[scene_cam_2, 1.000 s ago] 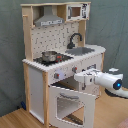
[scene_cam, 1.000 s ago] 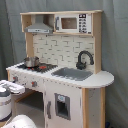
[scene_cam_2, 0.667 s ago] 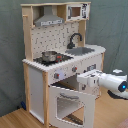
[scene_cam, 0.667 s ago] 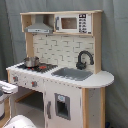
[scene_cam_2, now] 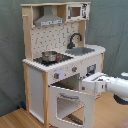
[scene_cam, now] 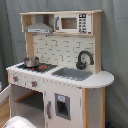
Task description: Play with the kitchen
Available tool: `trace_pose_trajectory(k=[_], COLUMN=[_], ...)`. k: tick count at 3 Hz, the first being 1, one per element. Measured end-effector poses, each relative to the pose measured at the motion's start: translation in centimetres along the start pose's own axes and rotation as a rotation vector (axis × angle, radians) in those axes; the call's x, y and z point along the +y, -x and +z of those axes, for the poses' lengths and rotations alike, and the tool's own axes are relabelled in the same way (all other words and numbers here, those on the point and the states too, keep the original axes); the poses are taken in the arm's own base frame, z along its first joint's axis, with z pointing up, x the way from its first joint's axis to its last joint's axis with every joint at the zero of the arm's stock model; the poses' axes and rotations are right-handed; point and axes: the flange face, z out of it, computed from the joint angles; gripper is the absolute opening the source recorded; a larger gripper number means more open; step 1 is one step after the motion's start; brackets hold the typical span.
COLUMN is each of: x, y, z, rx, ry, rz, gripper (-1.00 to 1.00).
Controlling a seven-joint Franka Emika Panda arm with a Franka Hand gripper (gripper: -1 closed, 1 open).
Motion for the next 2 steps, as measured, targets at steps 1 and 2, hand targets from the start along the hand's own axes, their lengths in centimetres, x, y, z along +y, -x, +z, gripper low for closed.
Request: trace_pose_trajectory(k=[1, 2], x=[3.2, 5.2], y=[-2.4, -4.6], z=[-3.5, -5.8], rx=[0.034, 0.058], ry=[0.045, 0.075], rz=[0.023, 0.053], gripper=[1.0, 1.0])
